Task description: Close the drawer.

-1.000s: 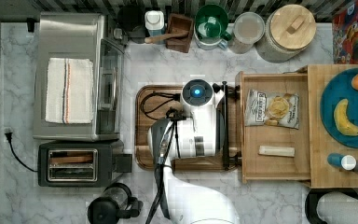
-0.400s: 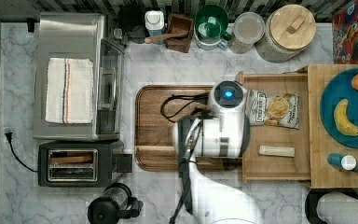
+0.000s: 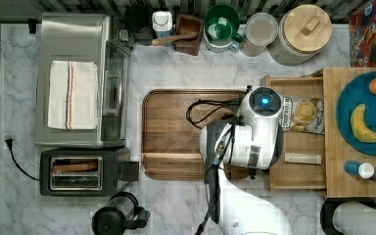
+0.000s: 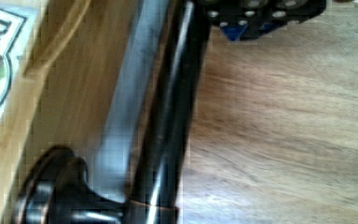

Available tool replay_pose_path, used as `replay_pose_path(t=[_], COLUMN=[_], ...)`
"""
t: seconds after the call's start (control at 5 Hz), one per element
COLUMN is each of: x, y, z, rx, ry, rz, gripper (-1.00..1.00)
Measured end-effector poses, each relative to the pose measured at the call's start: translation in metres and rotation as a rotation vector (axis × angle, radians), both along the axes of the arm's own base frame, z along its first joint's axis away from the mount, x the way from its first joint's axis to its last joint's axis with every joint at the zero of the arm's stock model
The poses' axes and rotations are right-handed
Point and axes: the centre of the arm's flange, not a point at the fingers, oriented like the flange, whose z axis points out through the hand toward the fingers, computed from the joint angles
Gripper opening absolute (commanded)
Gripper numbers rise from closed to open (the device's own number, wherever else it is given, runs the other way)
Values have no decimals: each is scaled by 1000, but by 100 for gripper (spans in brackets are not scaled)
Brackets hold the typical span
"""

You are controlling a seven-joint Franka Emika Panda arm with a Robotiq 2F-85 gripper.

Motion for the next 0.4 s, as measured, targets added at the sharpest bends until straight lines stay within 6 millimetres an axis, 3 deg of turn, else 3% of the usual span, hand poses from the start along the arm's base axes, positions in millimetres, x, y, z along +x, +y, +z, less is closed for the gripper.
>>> replay_pose_path(t=[0.4], x=[-2], y=[-36], z=[2], rx=[44], ry=[-62], rz=[11], gripper=[-100])
